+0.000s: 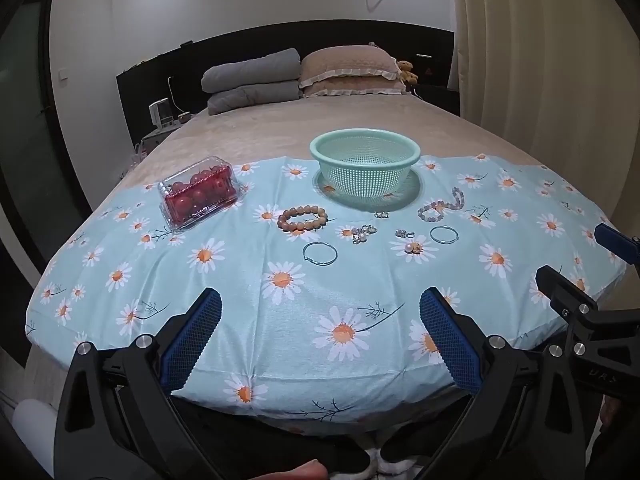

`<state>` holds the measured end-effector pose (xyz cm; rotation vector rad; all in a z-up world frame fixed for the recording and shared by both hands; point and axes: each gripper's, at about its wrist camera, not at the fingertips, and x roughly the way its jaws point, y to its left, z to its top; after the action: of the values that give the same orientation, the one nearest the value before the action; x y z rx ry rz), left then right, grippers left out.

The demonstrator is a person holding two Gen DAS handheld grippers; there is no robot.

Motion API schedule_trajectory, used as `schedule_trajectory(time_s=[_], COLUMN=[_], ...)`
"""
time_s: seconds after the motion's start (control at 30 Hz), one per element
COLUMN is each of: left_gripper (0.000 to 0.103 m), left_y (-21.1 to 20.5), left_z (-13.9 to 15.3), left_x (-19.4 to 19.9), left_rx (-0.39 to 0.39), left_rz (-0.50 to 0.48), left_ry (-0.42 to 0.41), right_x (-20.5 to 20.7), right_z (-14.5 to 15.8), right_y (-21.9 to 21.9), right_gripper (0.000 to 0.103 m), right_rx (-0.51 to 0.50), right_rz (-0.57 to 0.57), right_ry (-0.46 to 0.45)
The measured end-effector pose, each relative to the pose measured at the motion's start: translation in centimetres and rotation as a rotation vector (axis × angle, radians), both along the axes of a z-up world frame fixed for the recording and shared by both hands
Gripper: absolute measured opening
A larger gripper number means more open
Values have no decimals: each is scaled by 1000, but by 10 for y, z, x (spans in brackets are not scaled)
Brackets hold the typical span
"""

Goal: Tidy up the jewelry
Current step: 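Move both tools forward toward the jewelry on the daisy cloth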

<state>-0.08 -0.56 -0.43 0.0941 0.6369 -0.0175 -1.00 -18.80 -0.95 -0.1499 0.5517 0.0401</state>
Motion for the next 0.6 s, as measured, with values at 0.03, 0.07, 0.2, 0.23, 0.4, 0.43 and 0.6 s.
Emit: schedule_trajectory(time_s=[0.03,0.07,0.2,0.23,0.4,0.43,0.6], left_gripper=[97,97,97,97,97,97,97], left_y=[0,-1,-1,0,2,3,3], left_z=[0,-1,-1,0,0,0,-2], left_x=[0,0,1,1,2,3,3], left_rx=[0,0,-5,-7,-8,-10,-6], left_rz=[-1,-5,-4,-3,7,7,9], left_ry=[3,6,18,20,22,24,29], right_x=[0,-1,-1,-1,-1,-1,0], right_z=[0,0,-1,-1,-2,-2,-4], right_y=[1,1,1,1,0,0,0], right_gripper=[96,95,95,95,95,96,96], right_rx=[-4,-8,-13,-13,-15,-14,-19], right_rz=[0,0,1,2,-2,-2,-4], right_ry=[-1,-1,-3,-2,1,1,7])
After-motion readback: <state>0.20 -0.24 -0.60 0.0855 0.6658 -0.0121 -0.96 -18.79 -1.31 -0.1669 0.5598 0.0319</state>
